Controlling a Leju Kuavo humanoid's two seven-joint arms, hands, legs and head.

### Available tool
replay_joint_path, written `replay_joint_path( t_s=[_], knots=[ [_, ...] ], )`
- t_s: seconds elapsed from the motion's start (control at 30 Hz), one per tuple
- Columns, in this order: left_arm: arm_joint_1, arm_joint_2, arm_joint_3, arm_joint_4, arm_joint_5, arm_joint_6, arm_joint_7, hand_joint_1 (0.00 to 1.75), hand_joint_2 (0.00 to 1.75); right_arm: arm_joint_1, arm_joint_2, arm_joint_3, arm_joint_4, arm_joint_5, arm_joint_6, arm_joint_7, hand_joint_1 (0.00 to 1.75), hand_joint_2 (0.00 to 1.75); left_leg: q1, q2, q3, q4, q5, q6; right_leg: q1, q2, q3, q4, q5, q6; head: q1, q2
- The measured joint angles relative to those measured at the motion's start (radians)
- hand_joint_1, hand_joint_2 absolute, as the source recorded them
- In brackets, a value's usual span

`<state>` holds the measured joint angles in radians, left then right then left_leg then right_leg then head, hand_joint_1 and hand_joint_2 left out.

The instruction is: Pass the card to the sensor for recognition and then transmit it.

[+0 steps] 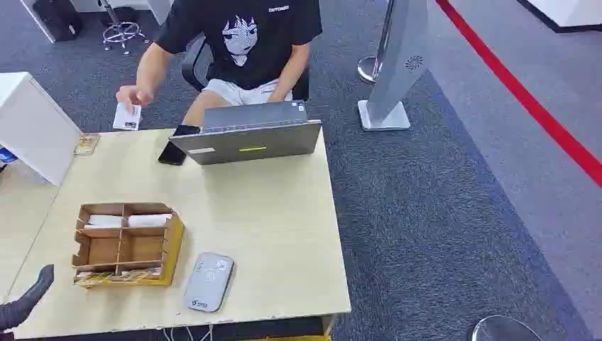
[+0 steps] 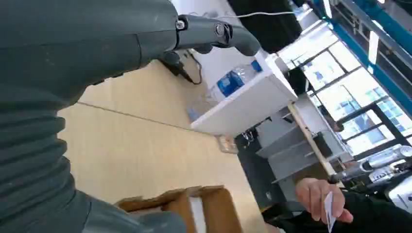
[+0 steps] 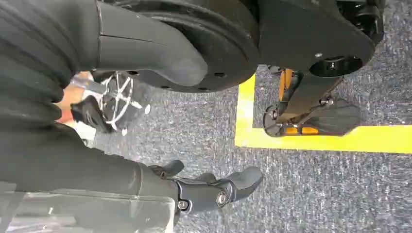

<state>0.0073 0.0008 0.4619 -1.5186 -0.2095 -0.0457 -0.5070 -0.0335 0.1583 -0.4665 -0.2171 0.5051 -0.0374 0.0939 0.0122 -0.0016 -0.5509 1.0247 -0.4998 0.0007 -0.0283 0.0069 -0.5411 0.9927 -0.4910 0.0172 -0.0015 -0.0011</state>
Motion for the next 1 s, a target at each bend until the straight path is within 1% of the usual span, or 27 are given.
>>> replay_joint_path(
  t_s=[0.17,0.33,0.43,0.53,0.57,0.73,1.0],
  knots=[
    [-0.099,0.034,-0.09,0.025,-0.114,0.043,0.044,0.0,1.75,-0.003,0.0,0.0,0.0,0.028,0.003,0.007,0.0,1.75,0.0,0.0,0.0,0.0,0.0,0.0,0.0,0.0,0.0,0.0,0.0,0.0,0.0,0.0],
    [-0.199,0.066,-0.184,0.072,-0.225,0.085,0.085,0.0,1.75,-0.008,0.0,0.0,0.001,0.052,0.008,0.012,0.0,1.75,0.0,0.001,0.0,0.0,0.0,0.0,0.0,0.001,0.0,0.0,0.001,-0.001,0.0,0.0],
    [-0.255,0.088,-0.242,0.101,-0.29,0.111,0.11,0.0,1.75,-0.01,0.0,0.0,0.001,0.069,0.012,0.015,0.0,1.75,0.0,0.001,0.0,0.0,0.0,0.0,0.0,0.001,0.0,0.0,0.001,-0.001,0.0,0.0],
    [-0.299,0.108,-0.287,0.109,-0.359,0.136,0.135,0.0,1.75,-0.012,0.0,0.0,0.001,0.085,0.015,0.021,0.0,1.75,0.0,0.002,0.0,0.0,0.0,0.0,0.0,0.002,-0.001,0.0,0.001,-0.001,0.0,0.0],
    [-0.318,0.114,-0.306,0.116,-0.379,0.144,0.143,1.75,1.75,-0.013,0.0,0.0,0.001,0.089,0.016,0.022,0.0,1.75,0.0,0.001,-0.001,0.0,0.0,0.0,0.0,0.002,-0.001,0.0,0.001,-0.001,0.0,0.0],
    [-0.419,0.163,-0.407,0.158,-0.49,0.188,0.187,1.75,1.75,-0.018,0.0,0.001,0.001,0.117,0.019,0.028,0.0,1.75,0.0,0.001,-0.001,0.0,0.0,0.0,0.0,0.002,-0.001,0.001,0.001,0.0,0.0,0.0],
    [-0.546,0.243,-0.565,0.211,-0.663,0.262,0.258,1.75,1.75,-0.023,0.0,0.003,0.001,0.165,0.029,0.04,0.0,1.75,0.0,0.002,-0.001,0.0,0.001,0.0,0.0,0.003,-0.001,0.001,0.001,0.0,0.0,0.0]
  ],
)
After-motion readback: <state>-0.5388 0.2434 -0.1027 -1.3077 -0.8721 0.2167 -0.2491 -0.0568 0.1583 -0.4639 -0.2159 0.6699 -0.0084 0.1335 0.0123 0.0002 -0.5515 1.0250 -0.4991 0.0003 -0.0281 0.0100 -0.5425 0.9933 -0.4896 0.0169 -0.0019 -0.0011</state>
